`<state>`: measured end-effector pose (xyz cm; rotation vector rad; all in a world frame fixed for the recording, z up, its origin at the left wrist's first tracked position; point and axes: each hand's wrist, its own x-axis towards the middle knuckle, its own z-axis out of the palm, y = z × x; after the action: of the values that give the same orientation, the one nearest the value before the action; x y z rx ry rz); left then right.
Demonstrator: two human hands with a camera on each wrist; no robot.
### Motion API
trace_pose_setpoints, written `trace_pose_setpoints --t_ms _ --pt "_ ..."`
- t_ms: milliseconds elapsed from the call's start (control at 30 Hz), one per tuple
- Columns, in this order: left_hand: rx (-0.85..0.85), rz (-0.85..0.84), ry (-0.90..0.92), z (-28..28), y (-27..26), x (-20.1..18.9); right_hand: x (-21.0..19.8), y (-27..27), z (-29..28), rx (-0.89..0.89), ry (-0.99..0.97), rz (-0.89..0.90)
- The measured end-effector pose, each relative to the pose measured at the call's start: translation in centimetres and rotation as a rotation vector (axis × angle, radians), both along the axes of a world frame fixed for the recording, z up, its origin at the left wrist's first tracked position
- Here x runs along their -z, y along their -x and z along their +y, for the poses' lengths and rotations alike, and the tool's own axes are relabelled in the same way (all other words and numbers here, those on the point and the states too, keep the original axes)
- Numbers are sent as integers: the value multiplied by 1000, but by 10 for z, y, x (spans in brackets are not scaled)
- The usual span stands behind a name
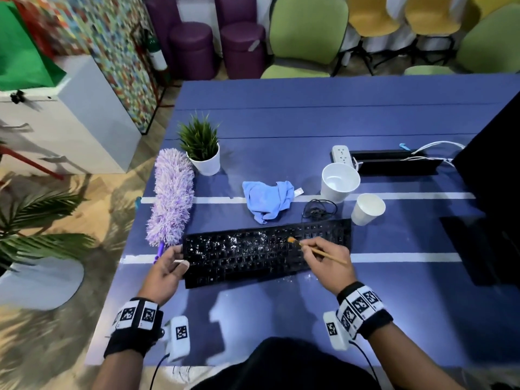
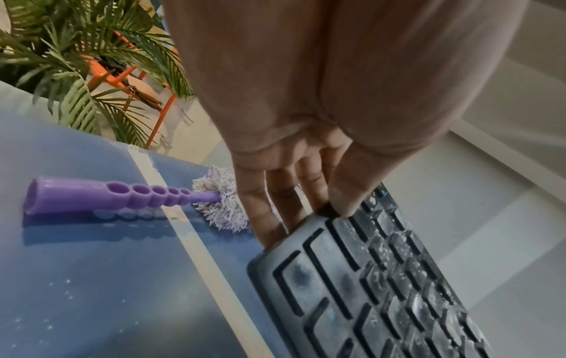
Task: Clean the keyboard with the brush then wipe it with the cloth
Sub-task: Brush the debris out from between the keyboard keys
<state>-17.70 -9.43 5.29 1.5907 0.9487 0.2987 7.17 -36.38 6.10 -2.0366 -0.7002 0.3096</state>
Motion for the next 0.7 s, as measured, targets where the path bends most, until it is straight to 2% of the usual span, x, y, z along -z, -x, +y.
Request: trace_pose_setpoints --t_ms 67,167,267,367,533,600,700 --pt "-11 -16 5 -2 -1 2 6 1 2 -21 51 -2" --pt "9 -34 2 -1 -1 3 10 2 1 39 161 31" --pt "48 -13 14 1 1 2 12 7 1 140 82 -3" --pt "38 -26 43 3 3 6 9 8 6 168 151 33" --pt "8 -26 146 5 5 15 -1 9 20 42 146 71" --pt "-24 -17 219 3 7 21 -1 2 25 18 125 139" --pt "-63 -7 322 1 16 36 -3 -5 34 -112 216 169"
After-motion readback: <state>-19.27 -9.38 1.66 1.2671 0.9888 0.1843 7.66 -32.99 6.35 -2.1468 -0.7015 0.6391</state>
